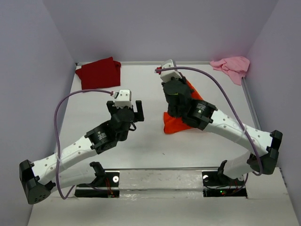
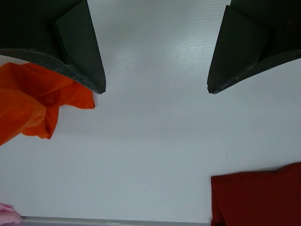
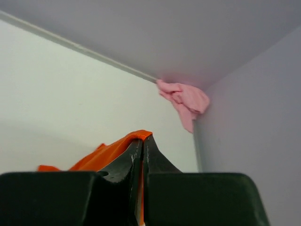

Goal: Fold and stack the t-shirts
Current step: Flatten the tshirt out

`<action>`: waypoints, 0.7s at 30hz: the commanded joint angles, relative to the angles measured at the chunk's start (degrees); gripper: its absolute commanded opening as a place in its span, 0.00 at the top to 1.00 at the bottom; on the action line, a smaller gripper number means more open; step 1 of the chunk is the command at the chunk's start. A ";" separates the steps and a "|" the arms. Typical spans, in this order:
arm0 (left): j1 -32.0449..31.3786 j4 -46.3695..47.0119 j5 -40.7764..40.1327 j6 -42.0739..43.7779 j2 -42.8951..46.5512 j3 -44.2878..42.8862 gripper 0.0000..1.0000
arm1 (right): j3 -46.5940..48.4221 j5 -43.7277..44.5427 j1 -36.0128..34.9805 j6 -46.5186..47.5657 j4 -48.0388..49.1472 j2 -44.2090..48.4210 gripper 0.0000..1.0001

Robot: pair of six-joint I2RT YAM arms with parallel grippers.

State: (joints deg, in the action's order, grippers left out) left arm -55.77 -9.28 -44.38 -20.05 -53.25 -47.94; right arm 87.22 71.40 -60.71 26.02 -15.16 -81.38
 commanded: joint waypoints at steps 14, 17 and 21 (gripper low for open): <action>1.36 6.81 -8.26 11.08 7.81 -0.76 0.01 | 3.57 -45.19 -0.02 -35.69 -11.65 -25.74 1.00; 2.24 9.62 -10.19 12.31 11.85 2.67 0.01 | 6.82 -49.76 -0.02 -35.87 -11.04 -29.79 1.00; 2.77 14.02 -10.55 14.07 15.72 6.80 0.01 | 10.25 -53.28 -0.55 -34.81 -11.03 -33.13 0.82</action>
State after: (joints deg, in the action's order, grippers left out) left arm -51.48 -7.16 -57.58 -8.08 -41.04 -42.06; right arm 94.21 23.66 -61.98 -8.16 -27.00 -111.20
